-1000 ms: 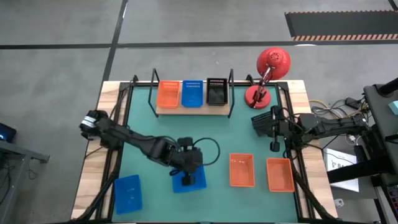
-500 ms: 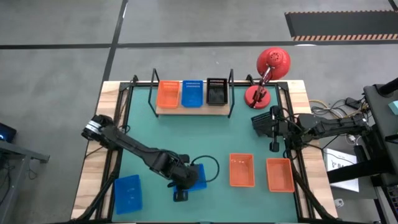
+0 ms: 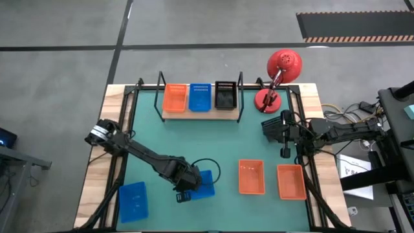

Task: Stack baskets on shelf by color
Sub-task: Stack the right blue basket on top of the blue basket on the shelf

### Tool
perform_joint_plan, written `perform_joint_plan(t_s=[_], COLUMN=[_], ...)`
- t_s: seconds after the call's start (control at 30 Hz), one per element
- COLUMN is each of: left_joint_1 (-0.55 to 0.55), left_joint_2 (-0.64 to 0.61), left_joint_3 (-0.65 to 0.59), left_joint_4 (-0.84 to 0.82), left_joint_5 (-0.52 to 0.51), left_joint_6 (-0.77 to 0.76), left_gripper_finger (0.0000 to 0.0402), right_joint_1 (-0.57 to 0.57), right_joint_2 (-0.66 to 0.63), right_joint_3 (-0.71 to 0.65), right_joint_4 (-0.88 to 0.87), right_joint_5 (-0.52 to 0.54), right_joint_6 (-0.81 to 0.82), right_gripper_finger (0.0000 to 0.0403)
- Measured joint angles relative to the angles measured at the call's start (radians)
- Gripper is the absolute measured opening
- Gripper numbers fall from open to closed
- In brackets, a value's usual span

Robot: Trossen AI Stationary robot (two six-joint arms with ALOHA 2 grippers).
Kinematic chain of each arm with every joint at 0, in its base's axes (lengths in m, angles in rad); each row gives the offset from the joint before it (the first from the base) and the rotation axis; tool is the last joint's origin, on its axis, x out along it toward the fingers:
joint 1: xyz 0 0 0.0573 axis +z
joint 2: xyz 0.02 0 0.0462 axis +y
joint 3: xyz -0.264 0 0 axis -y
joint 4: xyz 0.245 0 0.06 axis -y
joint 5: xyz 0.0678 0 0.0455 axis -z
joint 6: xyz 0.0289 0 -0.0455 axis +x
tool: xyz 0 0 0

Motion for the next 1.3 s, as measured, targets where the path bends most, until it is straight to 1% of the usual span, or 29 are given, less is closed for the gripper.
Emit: perform_joint_plan(t_s=[0.13,0.2,0.27,0.33,0.47,0.5,0.57,0.63,0.67,0.73,0.8,0.87,0.93,1.03,1.13,1.23,1.3], left_joint_1=[0.020,0.036,0.054,0.075,0.126,0.139,0.164,0.180,0.184,0.189,0.185,0.162,0.124,0.065,0.019,-0.011,-0.021], left_joint_2=[-0.001,-0.001,0.000,-0.001,-0.012,-0.013,-0.013,-0.013,-0.013,-0.014,-0.014,-0.014,-0.014,-0.014,-0.003,0.025,0.039], left_joint_3=[-0.029,-0.033,-0.033,-0.033,-0.023,-0.013,0.012,0.039,0.055,0.084,0.109,0.131,0.154,0.181,0.197,0.206,0.208], left_joint_4=[-0.025,-0.083,-0.155,-0.199,-0.250,-0.265,-0.300,-0.331,-0.337,-0.328,-0.324,-0.323,-0.306,-0.212,-0.113,-0.122,-0.104], left_joint_5=[-0.001,-0.003,-0.030,-0.111,-0.338,-0.369,-0.385,-0.359,-0.326,-0.225,-0.125,-0.064,-0.047,-0.048,-0.059,-0.071,-0.070], left_joint_6=[0.000,0.006,0.019,0.033,0.034,0.035,0.035,0.029,0.024,-0.013,-0.098,-0.225,-0.365,-0.521,-0.633,-0.747,-0.780], left_gripper_finger=[0.0088,0.0088,0.0088,0.0088,0.0088,0.0088,0.0088,0.0088,0.0088,0.0088,0.0088,0.0088,0.0088,0.0088,0.0088,0.0088,0.0088], right_joint_1=[0.000,0.000,0.000,0.000,0.000,0.000,0.000,0.000,0.000,0.000,0.000,0.000,0.000,0.000,0.000,0.000,0.000], right_joint_2=[0.000,0.000,0.000,0.000,0.000,0.000,0.000,0.000,0.000,0.000,0.000,0.000,0.000,0.000,0.000,0.000,0.000], right_joint_3=[0.000,0.000,0.000,0.000,0.000,0.000,0.000,0.000,0.000,0.000,0.000,0.000,0.000,0.000,0.000,0.000,0.000], right_joint_4=[0.000,0.000,0.000,0.000,0.000,0.000,0.000,0.000,-0.001,-0.001,-0.002,-0.003,-0.009,-0.022,-0.022,-0.022,-0.021], right_joint_5=[0.000,0.000,0.000,0.000,0.000,0.000,0.001,0.001,0.001,0.001,0.001,0.001,0.001,0.001,0.001,0.001,0.001], right_joint_6=[-0.001,-0.001,-0.002,-0.002,-0.003,-0.002,-0.002,-0.002,-0.002,-0.002,-0.002,-0.002,-0.002,-0.002,-0.003,-0.012,-0.017], right_gripper_finger=[0.0009,0.0009,0.0009,0.0009,0.0009,0.0009,0.0009,0.0009,0.0009,0.0009,0.0009,0.0009,0.0009,0.0009,0.0009,0.0009,0.0009])
